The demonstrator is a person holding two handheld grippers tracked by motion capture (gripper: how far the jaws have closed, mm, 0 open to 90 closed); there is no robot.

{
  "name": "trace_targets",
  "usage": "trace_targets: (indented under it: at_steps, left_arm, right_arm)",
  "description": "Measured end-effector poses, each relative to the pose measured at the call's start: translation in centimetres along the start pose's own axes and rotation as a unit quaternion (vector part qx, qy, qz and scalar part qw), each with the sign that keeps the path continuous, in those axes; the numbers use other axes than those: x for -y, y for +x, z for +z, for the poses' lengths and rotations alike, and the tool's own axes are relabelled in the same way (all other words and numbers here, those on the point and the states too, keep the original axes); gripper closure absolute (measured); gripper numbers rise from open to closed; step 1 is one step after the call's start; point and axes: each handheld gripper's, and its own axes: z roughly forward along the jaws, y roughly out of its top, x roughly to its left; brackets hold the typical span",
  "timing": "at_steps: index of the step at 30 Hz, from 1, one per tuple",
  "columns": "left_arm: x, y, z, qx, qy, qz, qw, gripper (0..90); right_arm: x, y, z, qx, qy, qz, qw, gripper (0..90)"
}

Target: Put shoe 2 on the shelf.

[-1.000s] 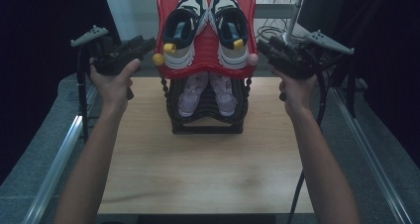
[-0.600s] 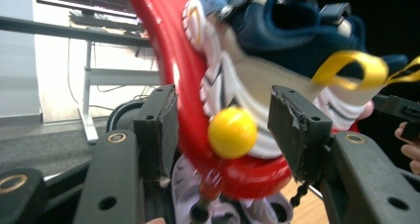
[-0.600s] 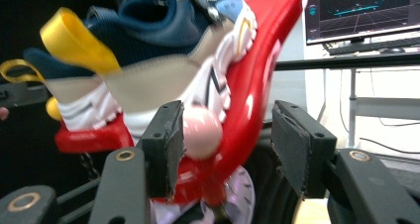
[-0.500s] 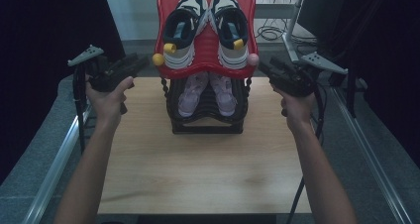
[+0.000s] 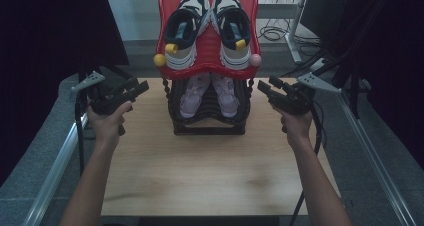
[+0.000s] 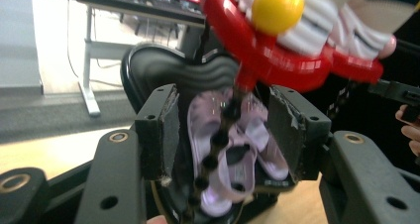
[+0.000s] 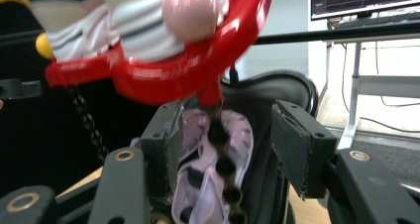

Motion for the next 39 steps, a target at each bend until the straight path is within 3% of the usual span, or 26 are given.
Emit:
trace_targets:
  at_steps: [9, 16, 19, 24, 29, 33, 39]
  left_arm:
    - [3.5, 0.0, -0.2, 0.009, 0.027, -0.003, 0.9996, 45.7]
    - [6.9, -0.1, 0.1, 0.008, 0.054, -0.004, 0.9985, 45.6]
    - [8.2, -0.3, 0.3, 0.001, 0.069, 0.007, 0.9976, 45.5]
    - [10.2, -0.2, 0.3, 0.006, 0.087, 0.01, 0.9961, 45.1]
    - [12.6, 0.0, -0.1, 0.006, 0.106, 0.01, 0.9944, 45.1]
    - [14.1, 0.2, -0.7, -0.01, 0.118, 0.013, 0.9929, 45.0]
    - [16.3, 0.5, -1.2, -0.004, 0.129, 0.0, 0.9916, 44.9]
  right_arm:
    - [3.9, -0.1, -0.4, -0.006, 0.022, 0.001, 0.9997, 46.6]
    - [7.1, 0.3, -0.9, -0.022, 0.033, 0.026, 0.9989, 46.6]
    - [8.7, 0.3, -1.3, -0.026, 0.037, 0.043, 0.9981, 46.6]
    - [11.2, -0.2, -2.4, -0.012, 0.045, 0.051, 0.9976, 46.6]
    - [13.6, -0.7, -3.3, 0.002, 0.076, 0.051, 0.9958, 46.6]
    - [15.4, -1.0, -3.8, -0.005, 0.101, 0.062, 0.993, 46.6]
    - [17.4, -0.7, -3.5, -0.008, 0.138, 0.054, 0.9889, 46.3]
